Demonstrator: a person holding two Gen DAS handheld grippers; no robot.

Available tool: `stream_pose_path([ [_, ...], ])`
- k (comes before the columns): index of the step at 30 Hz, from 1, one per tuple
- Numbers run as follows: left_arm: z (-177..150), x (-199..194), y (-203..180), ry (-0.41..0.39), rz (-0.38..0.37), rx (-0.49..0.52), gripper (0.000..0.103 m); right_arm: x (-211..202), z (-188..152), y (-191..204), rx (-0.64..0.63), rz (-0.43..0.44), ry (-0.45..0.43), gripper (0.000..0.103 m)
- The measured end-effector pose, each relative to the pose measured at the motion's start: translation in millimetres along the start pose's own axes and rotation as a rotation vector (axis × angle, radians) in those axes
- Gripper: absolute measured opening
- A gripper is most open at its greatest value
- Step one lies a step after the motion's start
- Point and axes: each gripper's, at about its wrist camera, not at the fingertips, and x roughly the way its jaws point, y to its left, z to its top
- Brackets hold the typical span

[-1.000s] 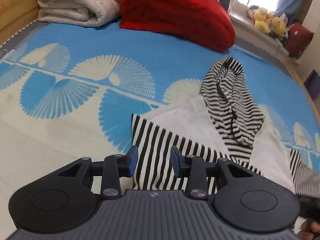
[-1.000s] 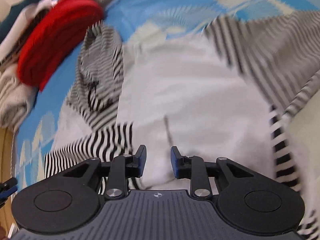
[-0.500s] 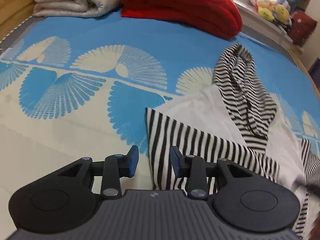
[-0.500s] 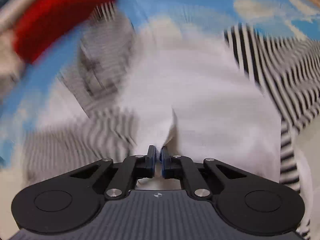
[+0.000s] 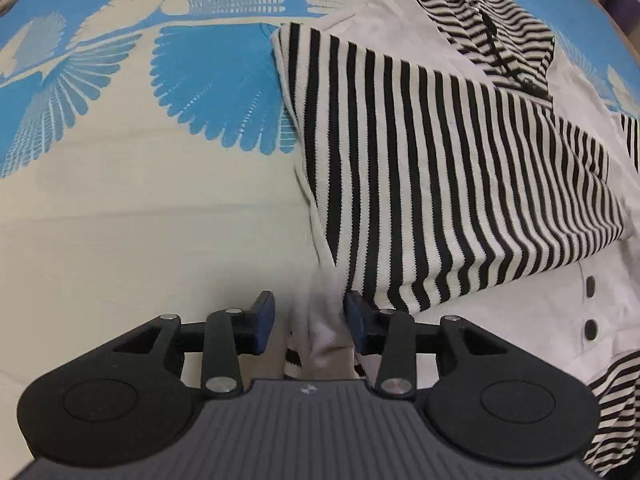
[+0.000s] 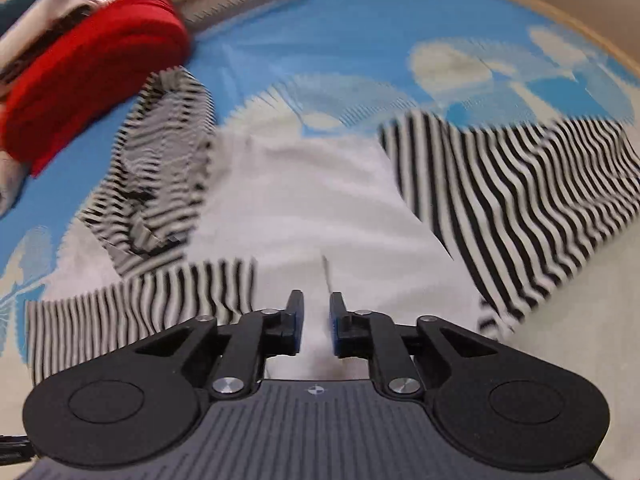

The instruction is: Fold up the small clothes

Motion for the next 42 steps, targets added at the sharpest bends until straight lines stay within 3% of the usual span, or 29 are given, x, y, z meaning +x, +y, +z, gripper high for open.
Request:
stream_pose_path([
  [3,4,-19,-11,-0.066,-0.029,0.036,0.041,15,-3,0,0.018,0.046,0.064,0.02],
  [5,6,-18,-16,-0.059,-0.067,0.049,0.041,29,-9,-2,0.033,0.062,0.138,0.025],
  [7,5,-3,-21,-0.007,-0.009,0.076,0.042,47,-16,-5,0.029,0.0,0.216,0.036],
  [8,2,1,-23,0.008,0.02,0.09,0.042,52,-18,-8,0.023,-0.044,0.231,0.037],
  [10,5,0,-22,0.001,0.009,0.081,0.041,49,-15,-11,0.034,-0.057,0.218,0.036],
  [14,7,-29,-32,-0.118,-0.056,0.08,0.041,34,-6,-7,0.04,0.022,0.153,0.037],
  [16,9,-22,-38,-0.092,-0.059,0.078,0.041,43,-13,-5,0.016,-0.012,0.212,0.038],
  [18,8,-4,-44,-0.024,0.005,0.096,0.041,48,-18,-13,0.033,-0.056,0.262,0.038],
  [21,5,-9,-59,-0.038,0.047,0.12,0.041,30,-11,-14,0.046,-0.037,0.192,0.038],
  [27,10,-67,-90,-0.283,0.037,0.133,0.042,-14,11,-25,-0.01,0.008,0.004,0.039],
  [28,-5,-77,-96,-0.325,0.035,0.129,0.044,-21,13,-31,-0.007,0.008,-0.016,0.039],
  [30,-2,-88,-110,-0.405,0.017,0.12,0.051,-28,17,-44,-0.001,0.001,-0.043,0.039],
  [32,-1,-91,-125,-0.465,-0.007,0.11,0.062,-34,22,-60,0.018,-0.017,-0.059,0.04],
  [37,-1,-108,-154,-0.615,-0.021,0.085,0.064,-48,32,-115,0.121,-0.092,-0.177,0.039],
  [42,7,-103,-167,-0.643,-0.005,0.038,0.064,-54,48,-181,0.218,-0.143,-0.231,0.039],
])
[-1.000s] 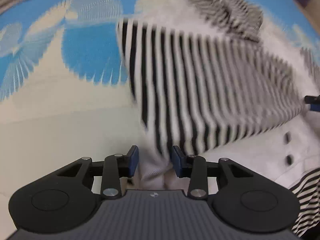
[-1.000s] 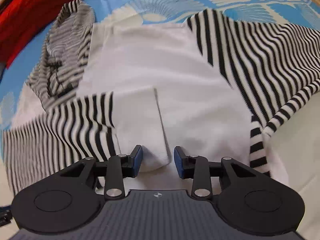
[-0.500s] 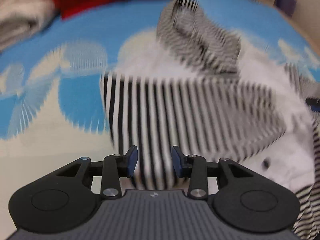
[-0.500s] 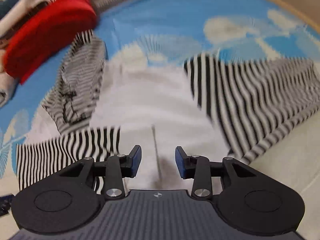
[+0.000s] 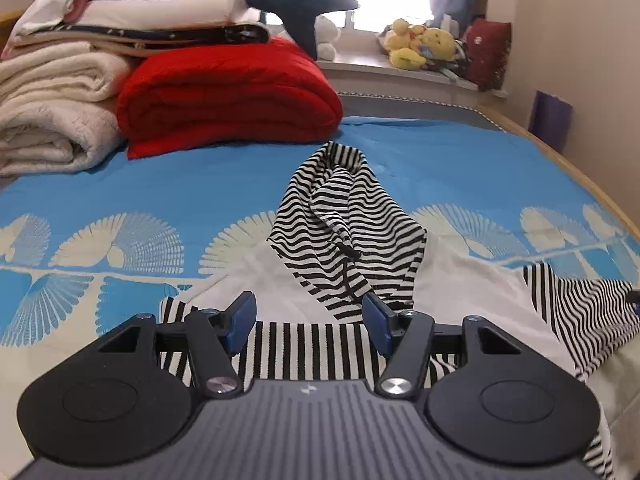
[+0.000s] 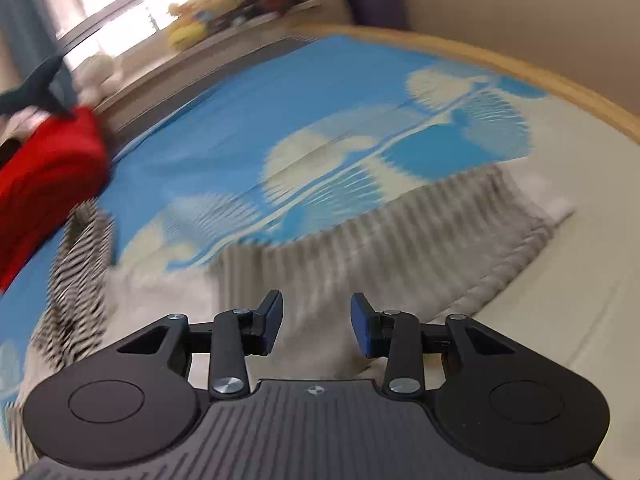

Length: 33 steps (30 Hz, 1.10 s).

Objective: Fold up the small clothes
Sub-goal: 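Grasp the white cuff of the other striped sleeve with the right gripper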

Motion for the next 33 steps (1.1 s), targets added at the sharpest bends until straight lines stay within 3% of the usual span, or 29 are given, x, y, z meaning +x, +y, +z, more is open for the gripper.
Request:
stream_pose_path([
  [4,4,10,-6,0.031,-0.016,-0.022,0.064,18,15,-56,0.079,-0.083,-0.017,0.039],
  [8,0,26,-11,0.091,0.03,0.022,0.064,44,16,-115,0.252,-0.152,0.034,0.039],
  [14,-5,42,5,0.151,0.0,-0.072,0.064,73,10,-164,0.474,-0.104,0.067,0.038],
  [20,-5,36,8,0.148,0.0,-0.058,0.064,83,12,-168,0.524,-0.074,0.001,0.038],
  [21,-5,35,9,0.148,0.001,-0.059,0.064,85,12,-167,0.518,-0.085,-0.007,0.033],
  [22,-5,35,10,0.149,0.003,-0.06,0.064,86,12,-166,0.512,-0.113,-0.012,0.02],
  [24,-5,34,13,0.153,0.006,-0.064,0.064,86,11,-164,0.518,-0.138,-0.017,0.011],
  [33,-11,40,26,0.223,0.046,-0.082,0.064,72,18,-143,0.442,-0.188,-0.075,0.006],
])
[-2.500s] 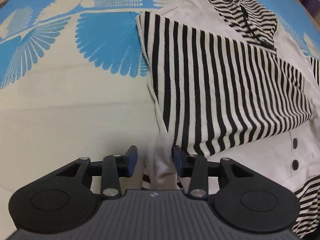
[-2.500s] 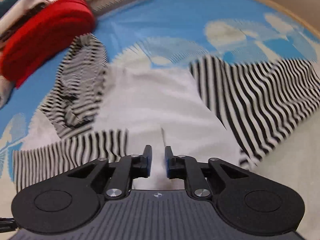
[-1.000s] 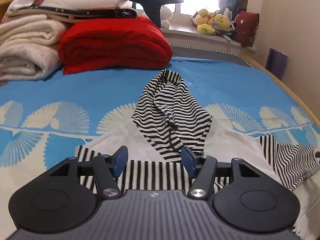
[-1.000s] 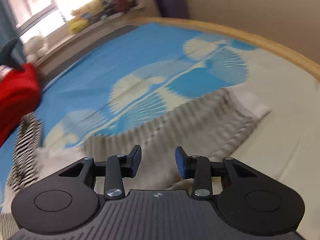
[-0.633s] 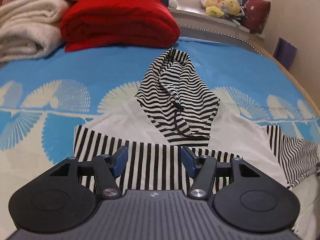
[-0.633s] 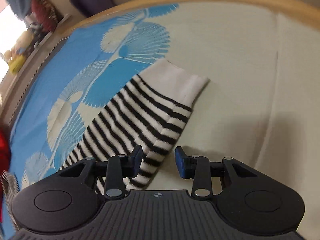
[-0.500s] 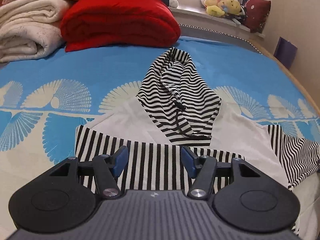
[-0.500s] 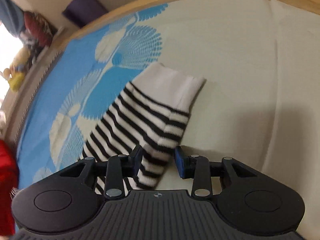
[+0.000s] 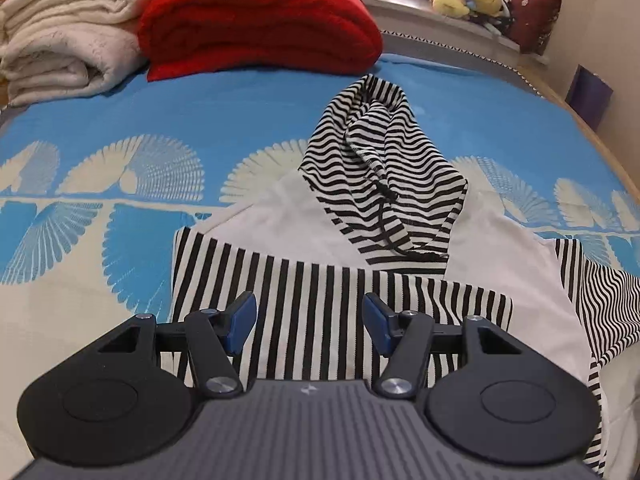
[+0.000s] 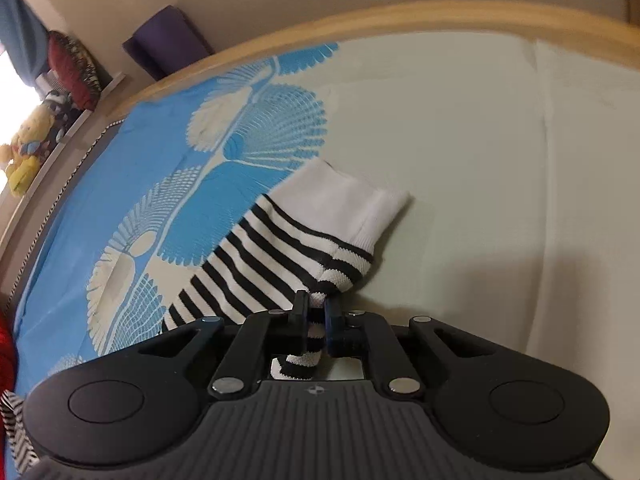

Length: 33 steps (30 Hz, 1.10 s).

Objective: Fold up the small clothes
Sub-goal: 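Carry the sleeve across the shirt front with the right gripper and release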

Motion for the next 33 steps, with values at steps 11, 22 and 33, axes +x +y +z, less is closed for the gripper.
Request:
stream_pose_path([
  [11,4,-6,18,0.012,0.024,-0.023,0.064,-53,-12,71,-0.144,0.05,-0.064,0.005],
  [22,12,-14,49,0.017,0.027,-0.119,0.064,-152,-76,148,-0.163,0.201,0.009,0.004],
  [33,16,-16,103,0.033,0.105,-0.227,0.064,-186,-231,268,-0.791,0.442,0.029,0.005],
])
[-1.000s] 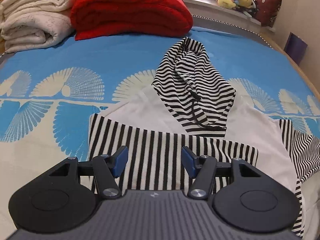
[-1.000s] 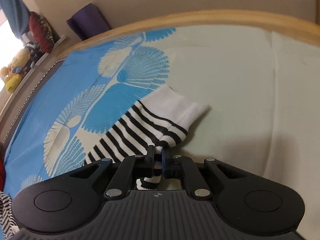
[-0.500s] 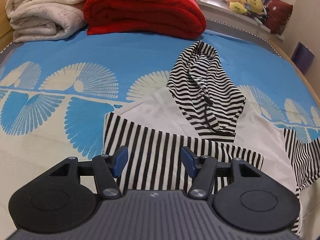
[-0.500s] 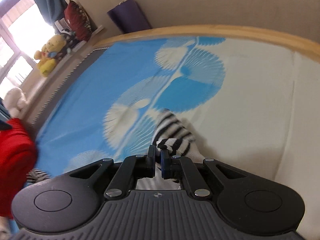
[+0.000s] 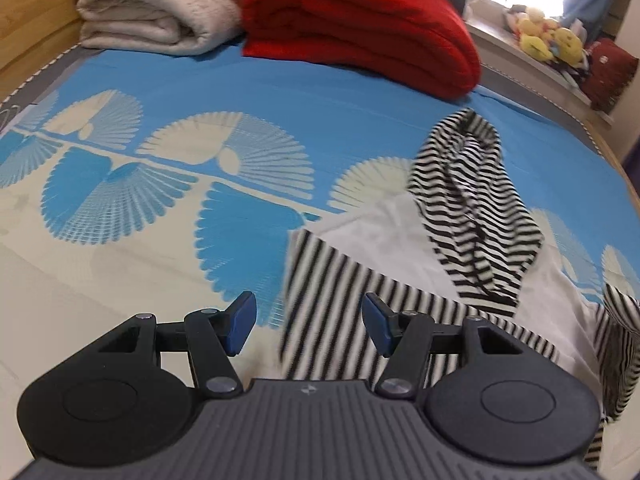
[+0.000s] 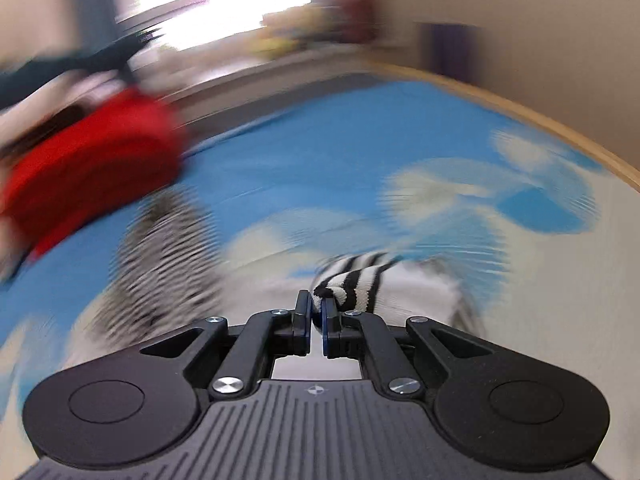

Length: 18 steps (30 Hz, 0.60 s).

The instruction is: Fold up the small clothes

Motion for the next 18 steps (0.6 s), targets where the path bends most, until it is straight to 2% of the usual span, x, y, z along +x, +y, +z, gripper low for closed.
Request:
stream_pose_path([
  [1,2,1,2,0.003,0.003,-0.008,0.064,2,-7,26,-0.085,0.113,0.043,0.009],
  [2,3,3,5,0.006,0.003,-0.019,0.064,9,-16,45,-0.138,0.255,0.144,0.011],
  [3,4,5,6,0.013,0.001,-0.028,0.064,18,-24,55,-0.153,0.385,0.261,0.013],
  [4,4,7,6,0.022,-0.004,-0.036,0.064,26,-33,60,-0.122,0.452,0.347,0.014],
  [8,2,17,5,0.071,-0.047,-0.07,0.064,43,-48,55,-0.063,0.363,0.438,0.022],
  [12,-4,29,-1,0.115,-0.092,-0.087,0.063,48,-44,39,0.009,0.298,0.441,0.026],
  [15,-12,41,-10,0.147,-0.121,-0.082,0.062,53,-46,26,0.029,0.212,0.444,0.028],
  [18,-20,56,-19,0.176,-0.139,-0.079,0.062,64,-49,6,0.1,0.146,0.462,0.03],
])
